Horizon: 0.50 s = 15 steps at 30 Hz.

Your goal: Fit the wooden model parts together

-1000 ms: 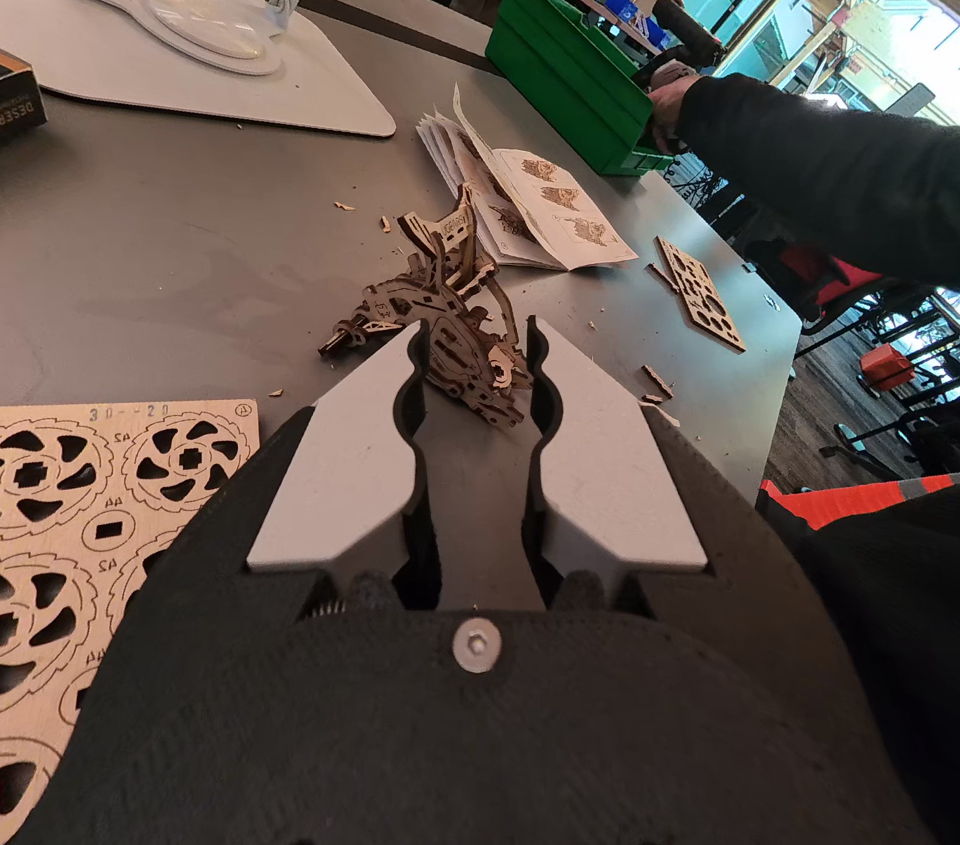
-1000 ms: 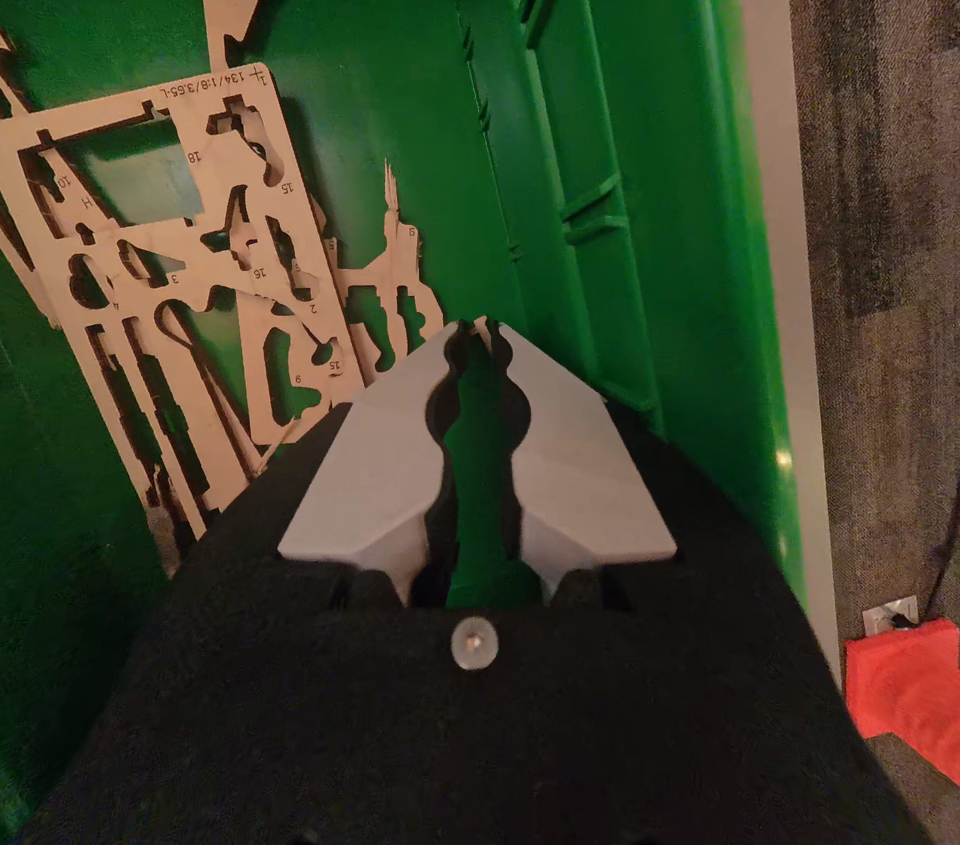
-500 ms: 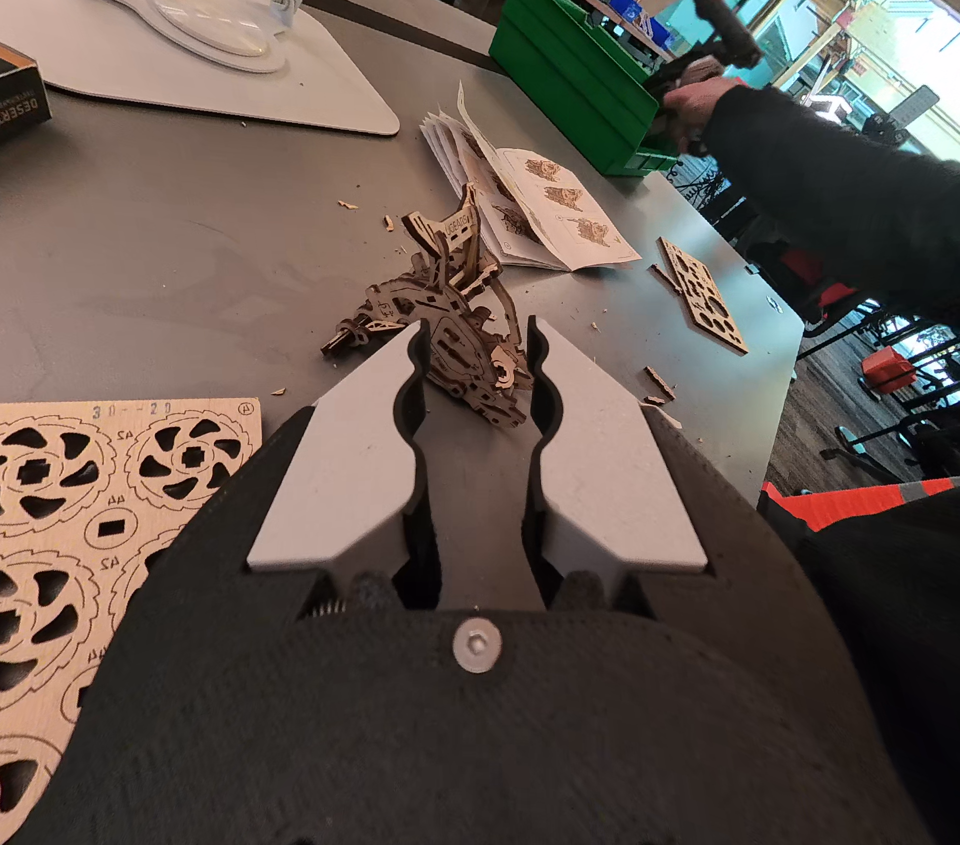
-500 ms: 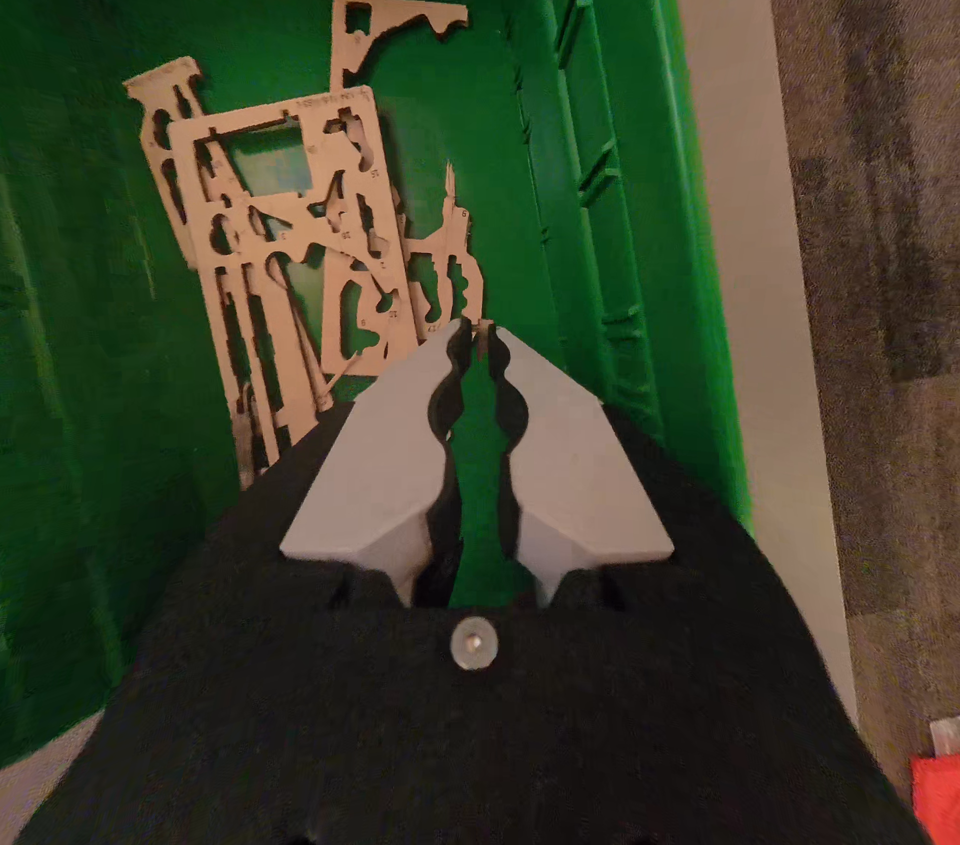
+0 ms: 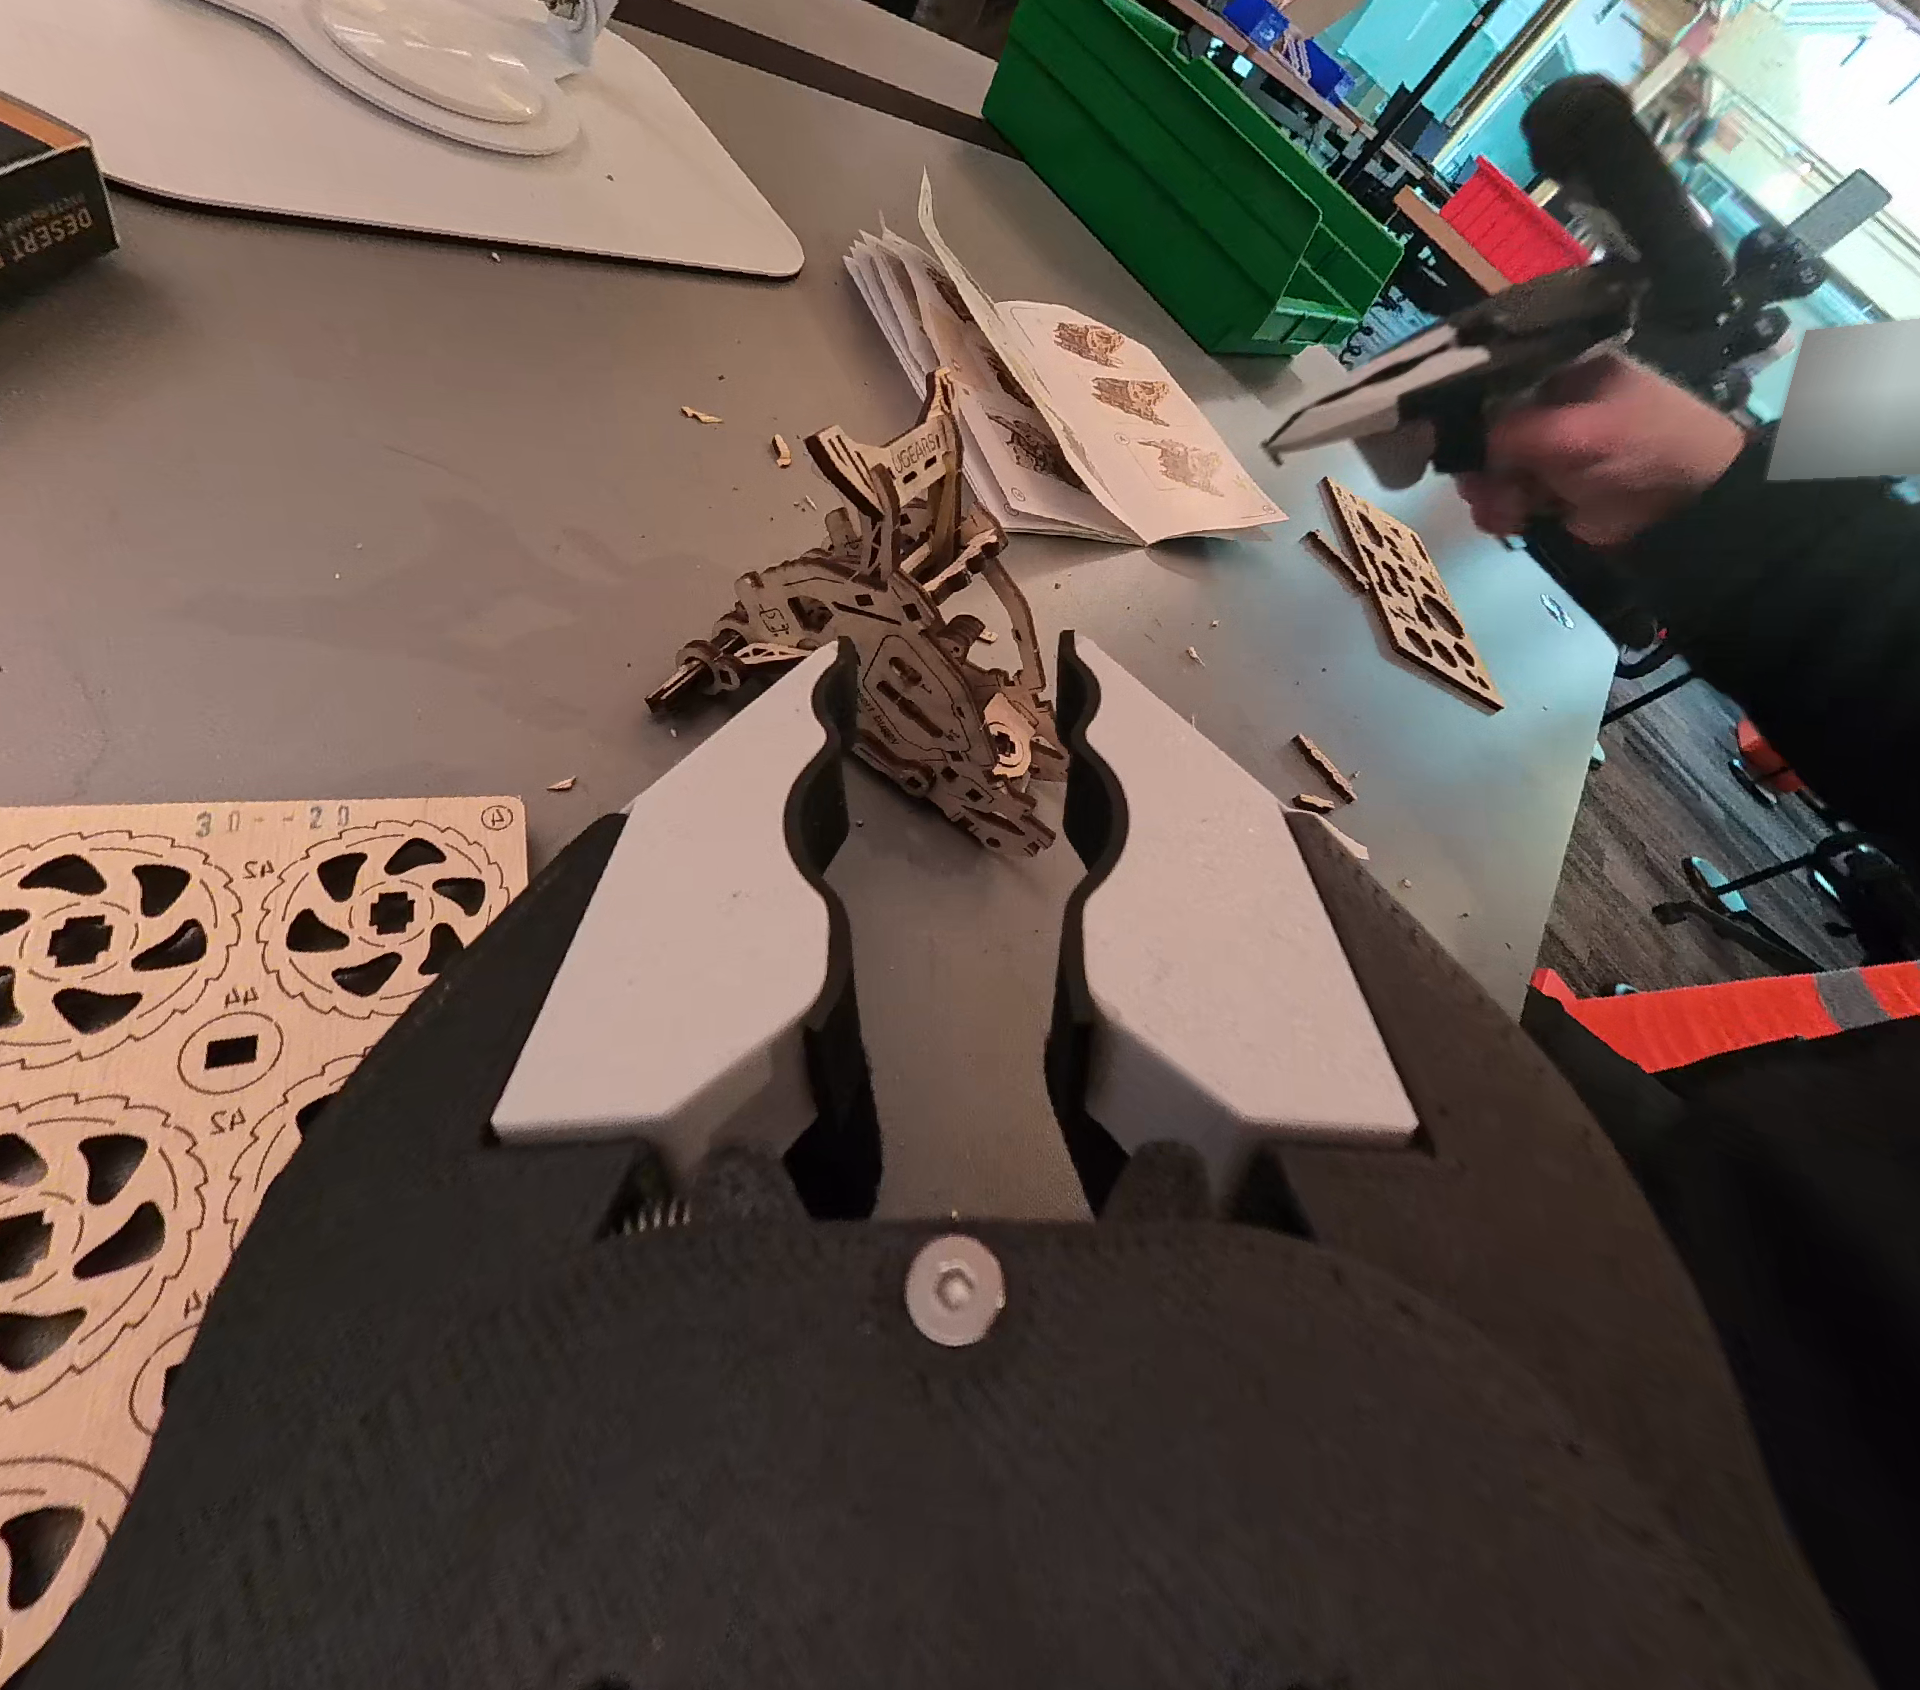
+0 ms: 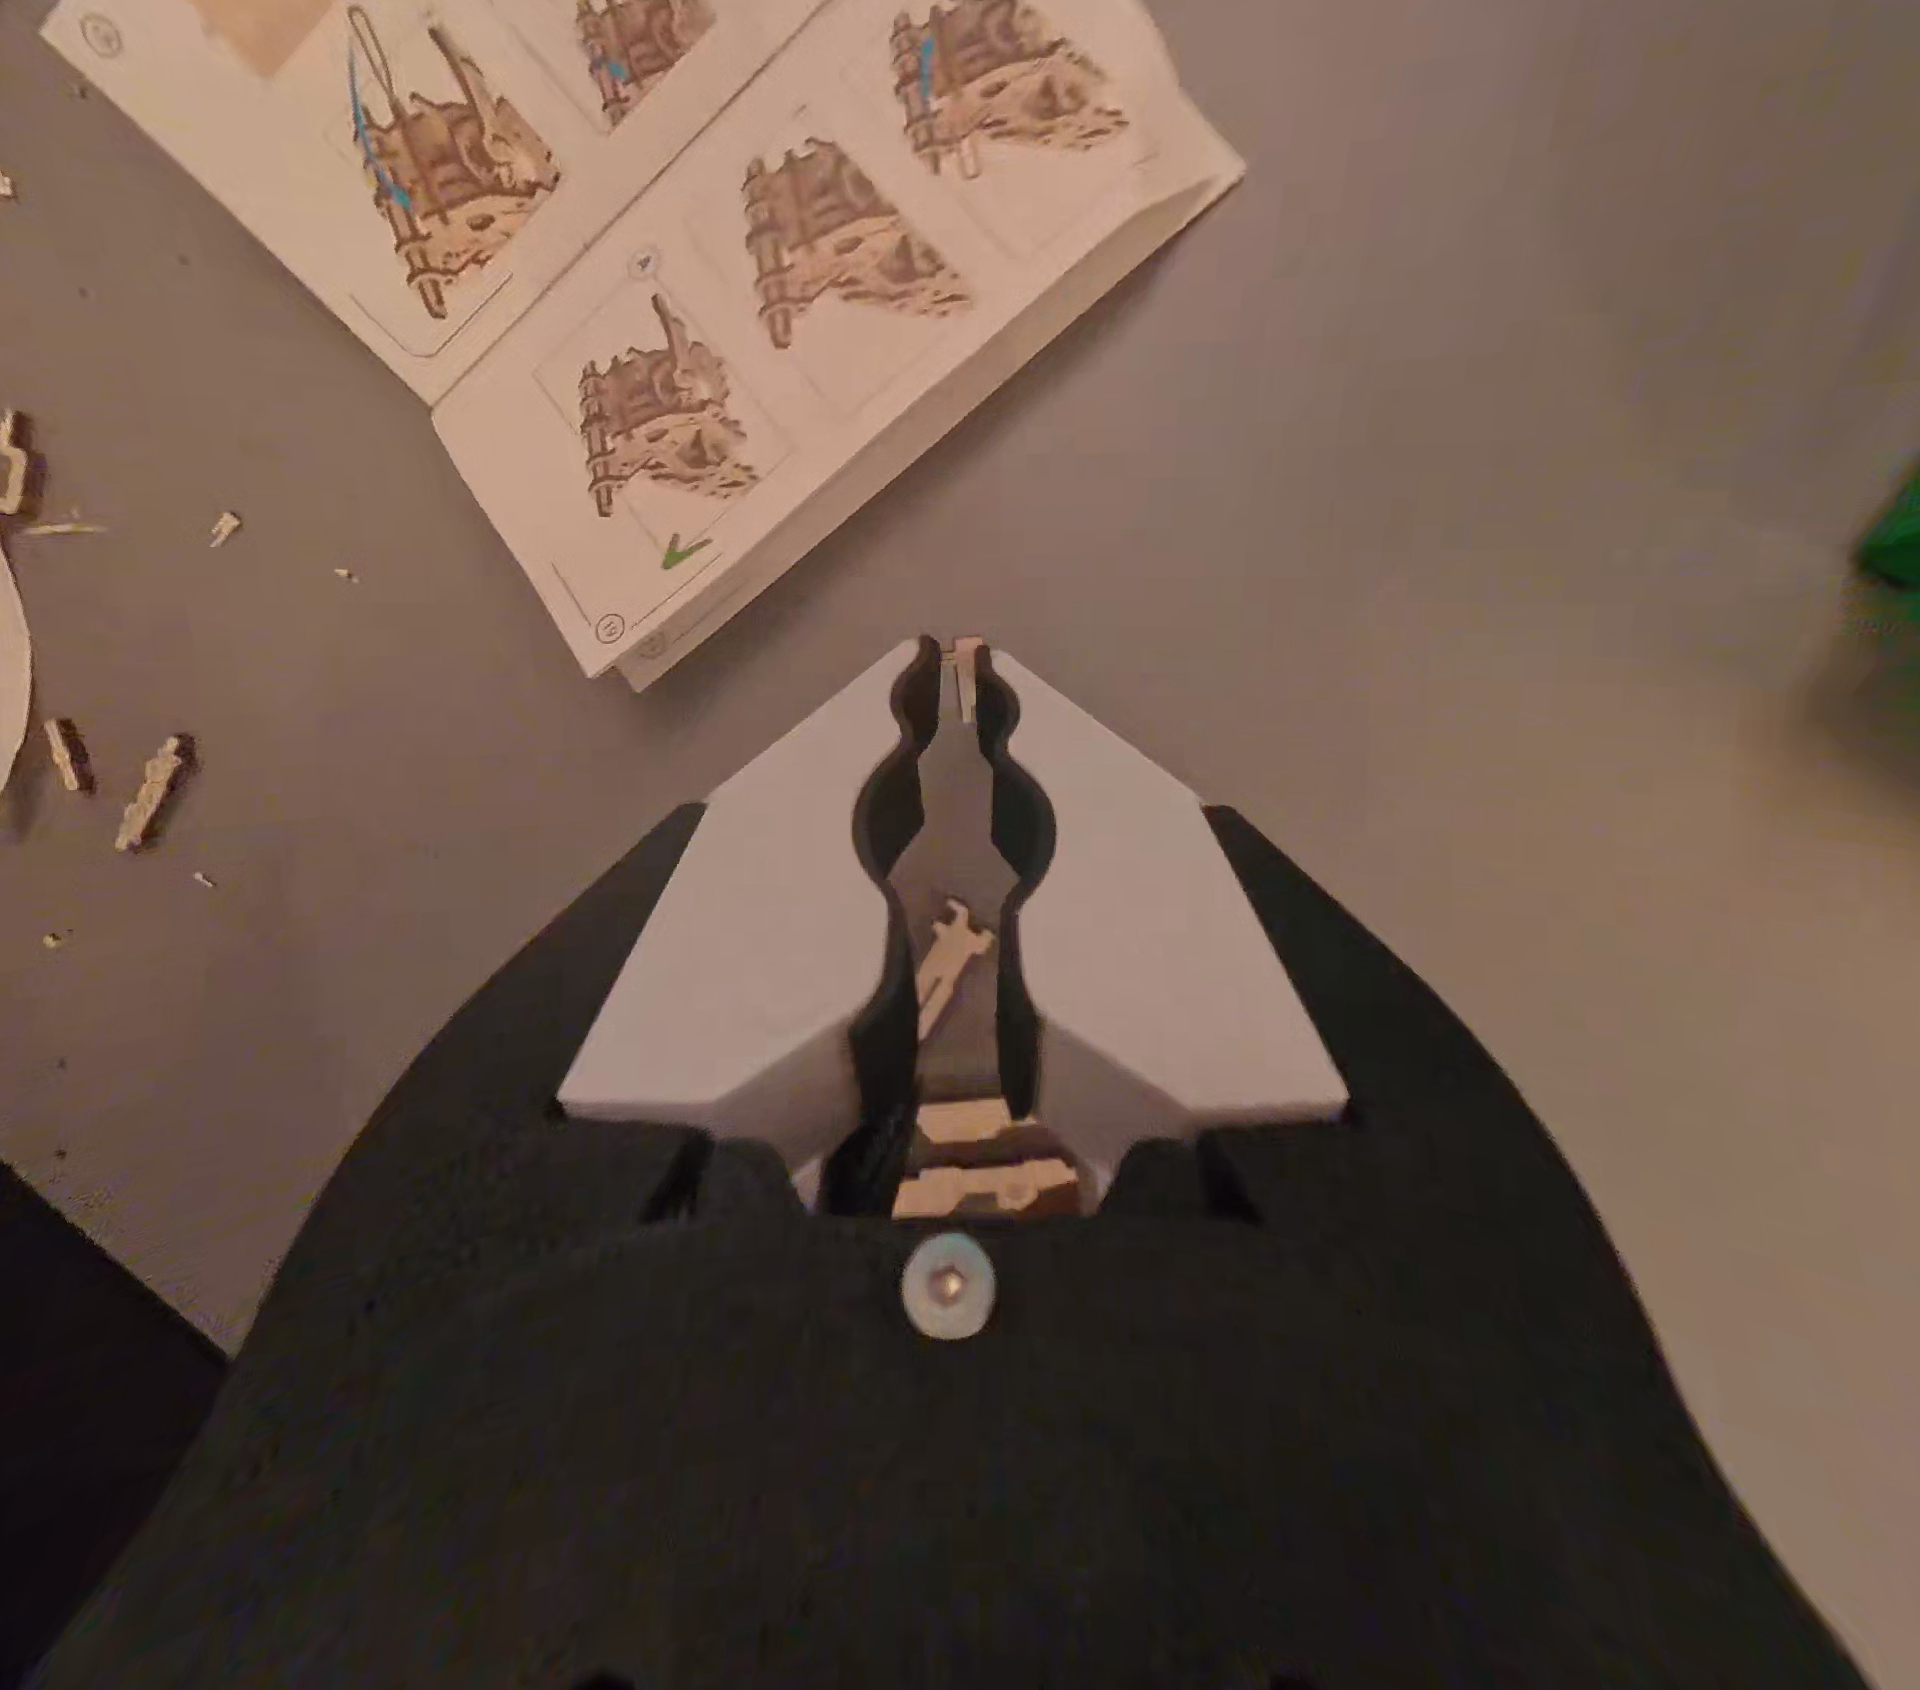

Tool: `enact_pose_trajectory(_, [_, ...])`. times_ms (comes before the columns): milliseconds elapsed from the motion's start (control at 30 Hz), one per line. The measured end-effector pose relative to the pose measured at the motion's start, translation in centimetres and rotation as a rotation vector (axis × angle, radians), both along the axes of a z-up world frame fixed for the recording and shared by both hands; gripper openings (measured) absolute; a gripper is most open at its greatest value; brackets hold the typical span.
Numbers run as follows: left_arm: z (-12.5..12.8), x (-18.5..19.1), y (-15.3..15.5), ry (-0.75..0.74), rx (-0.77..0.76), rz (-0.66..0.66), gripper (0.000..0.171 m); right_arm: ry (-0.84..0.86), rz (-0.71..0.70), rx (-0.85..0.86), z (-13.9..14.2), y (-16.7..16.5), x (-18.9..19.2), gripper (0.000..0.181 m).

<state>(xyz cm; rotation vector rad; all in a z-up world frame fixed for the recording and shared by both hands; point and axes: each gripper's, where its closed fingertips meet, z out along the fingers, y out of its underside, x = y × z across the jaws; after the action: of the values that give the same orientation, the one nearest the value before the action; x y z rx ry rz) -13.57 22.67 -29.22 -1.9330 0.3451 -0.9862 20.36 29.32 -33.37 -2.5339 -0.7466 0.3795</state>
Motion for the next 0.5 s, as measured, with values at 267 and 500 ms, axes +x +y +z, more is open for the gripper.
enact_pose_trajectory(267, [0.1, -0.1, 0.0, 0.002, 0.011, 0.006, 0.037, -0.044, 0.092, -0.023, -1.2, -1.1, -0.9, 0.034])
enact_pose_trajectory(500, [0.2, 0.0, -0.1, -0.001, 0.017, 0.004, 0.038, -0.082, 0.123, 0.111, 3.0, -0.6, -1.0, 0.0])
